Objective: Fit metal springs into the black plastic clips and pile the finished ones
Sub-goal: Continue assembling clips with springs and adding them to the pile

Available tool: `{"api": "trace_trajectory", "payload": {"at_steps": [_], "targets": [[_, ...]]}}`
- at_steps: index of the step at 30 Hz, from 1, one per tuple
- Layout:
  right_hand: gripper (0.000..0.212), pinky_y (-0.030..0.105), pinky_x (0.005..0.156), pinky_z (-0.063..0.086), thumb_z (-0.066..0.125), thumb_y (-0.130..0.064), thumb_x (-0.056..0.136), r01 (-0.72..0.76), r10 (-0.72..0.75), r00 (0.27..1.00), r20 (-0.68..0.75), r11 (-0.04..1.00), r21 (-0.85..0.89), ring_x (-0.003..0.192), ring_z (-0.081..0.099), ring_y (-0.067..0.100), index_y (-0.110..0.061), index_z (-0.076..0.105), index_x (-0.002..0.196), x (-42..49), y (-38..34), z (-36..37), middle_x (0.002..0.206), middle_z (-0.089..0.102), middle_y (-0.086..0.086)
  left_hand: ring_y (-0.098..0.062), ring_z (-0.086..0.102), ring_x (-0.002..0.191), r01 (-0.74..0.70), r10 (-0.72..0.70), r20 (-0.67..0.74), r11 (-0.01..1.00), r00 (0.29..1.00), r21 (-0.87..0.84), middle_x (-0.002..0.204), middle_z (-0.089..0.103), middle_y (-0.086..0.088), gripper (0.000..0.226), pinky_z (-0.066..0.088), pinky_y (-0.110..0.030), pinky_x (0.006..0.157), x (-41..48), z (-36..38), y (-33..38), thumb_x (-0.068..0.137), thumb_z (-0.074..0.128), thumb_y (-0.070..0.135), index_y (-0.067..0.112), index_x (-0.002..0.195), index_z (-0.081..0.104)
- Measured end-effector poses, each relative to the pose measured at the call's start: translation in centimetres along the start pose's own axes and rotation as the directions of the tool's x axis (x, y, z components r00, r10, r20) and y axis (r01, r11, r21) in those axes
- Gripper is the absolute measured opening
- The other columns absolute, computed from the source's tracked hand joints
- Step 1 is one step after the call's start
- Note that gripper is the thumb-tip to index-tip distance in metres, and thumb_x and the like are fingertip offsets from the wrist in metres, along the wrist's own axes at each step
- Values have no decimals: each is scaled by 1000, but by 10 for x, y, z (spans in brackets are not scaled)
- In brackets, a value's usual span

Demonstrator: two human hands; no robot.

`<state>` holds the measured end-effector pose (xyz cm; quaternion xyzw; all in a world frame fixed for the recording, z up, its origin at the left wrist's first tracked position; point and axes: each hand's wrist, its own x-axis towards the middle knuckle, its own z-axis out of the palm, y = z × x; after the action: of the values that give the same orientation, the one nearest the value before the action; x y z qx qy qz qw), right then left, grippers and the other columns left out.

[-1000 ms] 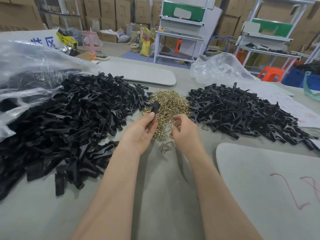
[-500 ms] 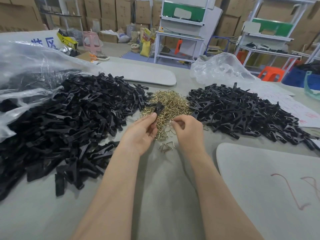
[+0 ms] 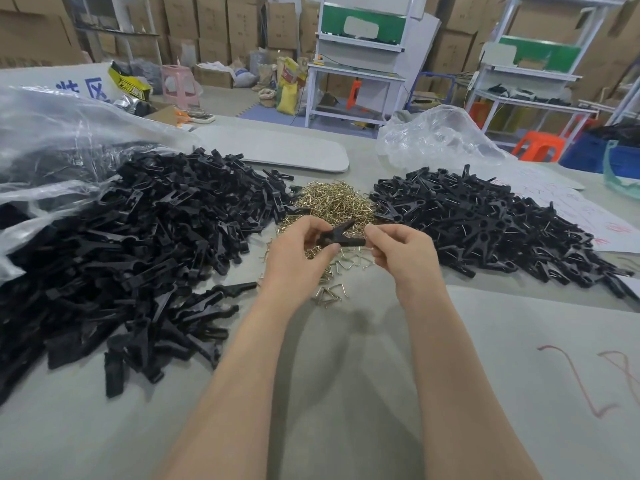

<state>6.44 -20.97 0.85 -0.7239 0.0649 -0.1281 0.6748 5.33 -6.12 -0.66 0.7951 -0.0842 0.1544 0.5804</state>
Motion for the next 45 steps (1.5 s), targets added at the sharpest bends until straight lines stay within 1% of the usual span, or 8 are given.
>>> {"api": "trace_trajectory", "payload": {"at_steps": [3,9,15,22,32,36,41,45], "targets": [[13,12,54,45,71,-17,84,-9,12,999,41,998,-65,49,50,-1,-16,68,72,1,-1,-6,57,59,-8,-15,61,96,-54,54,43,999,998,-3,94,64,8,29,48,-39,94,-1,-2,1,82,71,11,34,90,56],[16,15,54,44,68,-10,85,-126,104,967,232,989,80,53,46,7,-11,67,69,-1,-6,-12,58,53,1,-10,63,93,-80,83,108,996,991,-37,92,67,6,31,51,-35,91,-1,-4,2,82,70,6,33,87,56],[19,15,53,43,67,-7,85,-127,107,972,208,988,88,50,45,7,-9,66,65,-1,-7,-11,52,56,-2,-6,64,93,-84,86,114,996,990,-19,90,68,11,29,50,-27,92,0,-2,0,81,72,10,34,86,57],[19,15,52,41,67,-6,85,-110,98,978,184,993,54,48,43,7,-5,63,67,-1,-6,-11,47,51,-4,-1,61,88,-122,115,113,991,987,49,89,67,11,26,48,-7,74,-1,-4,0,80,73,9,30,87,59],[21,17,55,40,67,-6,84,-106,105,978,178,994,-4,49,45,7,-8,62,63,-1,-6,-11,49,53,-5,3,59,89,-165,154,91,976,984,139,88,64,17,22,43,-4,78,-1,-3,-2,81,74,13,26,94,62],[24,14,52,40,67,-8,84,-126,125,968,216,992,-9,51,45,6,-12,59,62,-2,-5,-11,57,51,0,-4,62,90,-185,171,111,974,979,128,88,66,13,26,49,-22,87,-1,-2,0,79,74,12,31,89,60],[17,20,56,49,65,-27,76,-421,213,801,560,864,274,58,56,10,-14,55,78,-3,-3,-18,72,56,2,2,61,86,-142,146,151,989,978,-34,83,66,21,33,48,-17,86,-1,-6,3,77,76,10,38,82,58],[60,29,65,59,69,-51,69,-579,210,632,746,768,275,70,70,21,-5,59,106,-9,8,-13,81,68,10,0,60,93,-176,182,186,983,966,-52,87,65,23,28,46,-22,90,-3,-6,8,74,76,19,40,82,59]]}}
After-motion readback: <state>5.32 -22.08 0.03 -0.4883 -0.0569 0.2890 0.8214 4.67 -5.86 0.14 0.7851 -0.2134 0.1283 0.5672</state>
